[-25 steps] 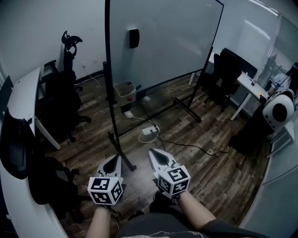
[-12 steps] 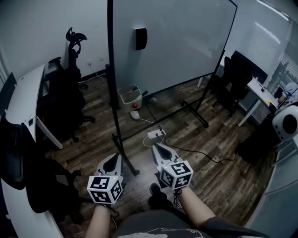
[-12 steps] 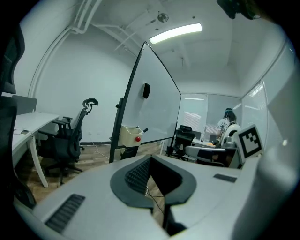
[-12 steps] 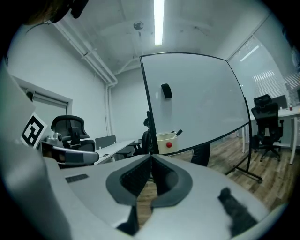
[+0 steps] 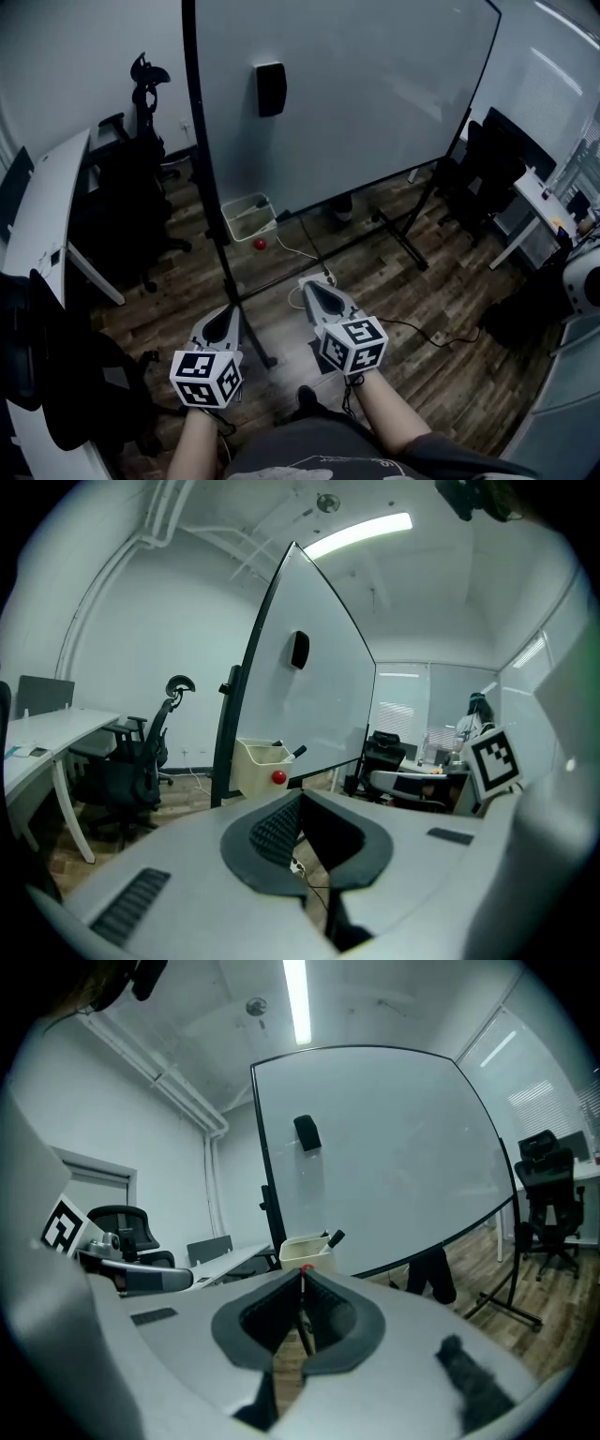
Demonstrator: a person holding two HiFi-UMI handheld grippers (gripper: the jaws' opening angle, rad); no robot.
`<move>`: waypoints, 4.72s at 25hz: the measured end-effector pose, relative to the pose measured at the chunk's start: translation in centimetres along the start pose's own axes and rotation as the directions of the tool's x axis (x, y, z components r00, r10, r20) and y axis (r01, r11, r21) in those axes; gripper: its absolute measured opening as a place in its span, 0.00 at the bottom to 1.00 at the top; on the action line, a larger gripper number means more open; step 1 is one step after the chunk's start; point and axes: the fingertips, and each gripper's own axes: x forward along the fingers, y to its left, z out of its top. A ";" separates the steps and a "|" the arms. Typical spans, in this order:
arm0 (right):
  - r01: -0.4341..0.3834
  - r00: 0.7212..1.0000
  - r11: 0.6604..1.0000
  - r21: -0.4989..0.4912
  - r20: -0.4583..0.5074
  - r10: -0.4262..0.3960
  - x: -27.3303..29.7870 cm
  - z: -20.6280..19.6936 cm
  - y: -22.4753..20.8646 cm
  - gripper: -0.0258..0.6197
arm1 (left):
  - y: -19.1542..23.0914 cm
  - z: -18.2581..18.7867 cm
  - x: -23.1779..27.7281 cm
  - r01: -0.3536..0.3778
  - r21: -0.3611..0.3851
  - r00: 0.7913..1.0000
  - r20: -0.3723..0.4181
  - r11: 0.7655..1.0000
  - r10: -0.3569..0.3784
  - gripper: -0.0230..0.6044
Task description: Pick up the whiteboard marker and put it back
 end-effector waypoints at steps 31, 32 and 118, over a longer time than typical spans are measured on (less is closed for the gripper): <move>-0.262 0.963 0.951 0.162 -0.023 0.269 16.2 3.9 -7.4 0.18 | 5.1 4.2 13.6 -0.204 -0.025 0.979 0.003 0.979 0.205 0.06; -0.269 0.961 0.947 0.174 -0.024 0.277 16.5 3.8 -7.4 0.20 | 5.3 4.2 13.7 -0.207 -0.024 0.978 0.001 0.978 0.207 0.06; -0.078 0.993 0.997 0.022 0.092 0.075 -11.4 -0.6 10.0 0.18 | -4.1 -4.1 -13.2 0.034 -0.003 0.999 0.030 0.999 -0.034 0.06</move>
